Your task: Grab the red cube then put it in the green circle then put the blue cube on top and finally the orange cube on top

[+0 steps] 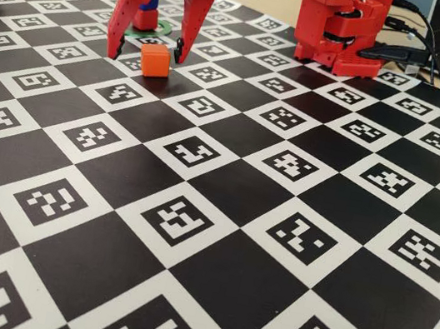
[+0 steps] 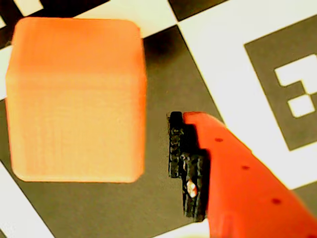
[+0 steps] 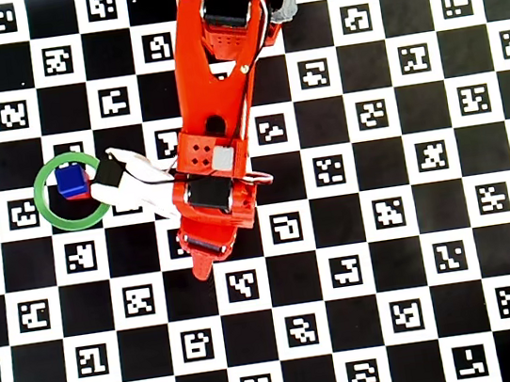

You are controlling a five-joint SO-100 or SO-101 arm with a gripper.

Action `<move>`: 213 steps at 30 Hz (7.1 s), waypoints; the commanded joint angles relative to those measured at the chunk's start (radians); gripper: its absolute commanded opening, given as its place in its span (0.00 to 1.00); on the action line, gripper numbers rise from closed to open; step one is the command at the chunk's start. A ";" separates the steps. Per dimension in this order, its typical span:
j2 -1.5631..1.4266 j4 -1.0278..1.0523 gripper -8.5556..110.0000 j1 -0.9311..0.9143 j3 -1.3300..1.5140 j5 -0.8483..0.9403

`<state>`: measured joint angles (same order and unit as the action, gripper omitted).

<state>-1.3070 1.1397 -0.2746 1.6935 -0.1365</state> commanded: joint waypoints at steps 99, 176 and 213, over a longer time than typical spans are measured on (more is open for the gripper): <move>-0.046 0.620 0.14 -0.624 -0.687 1.169; 0.127 0.459 0.15 -0.690 -0.617 1.213; -0.181 0.695 0.39 -0.600 -0.727 1.068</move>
<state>-1.3284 1.7411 -0.8912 1.0216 0.9679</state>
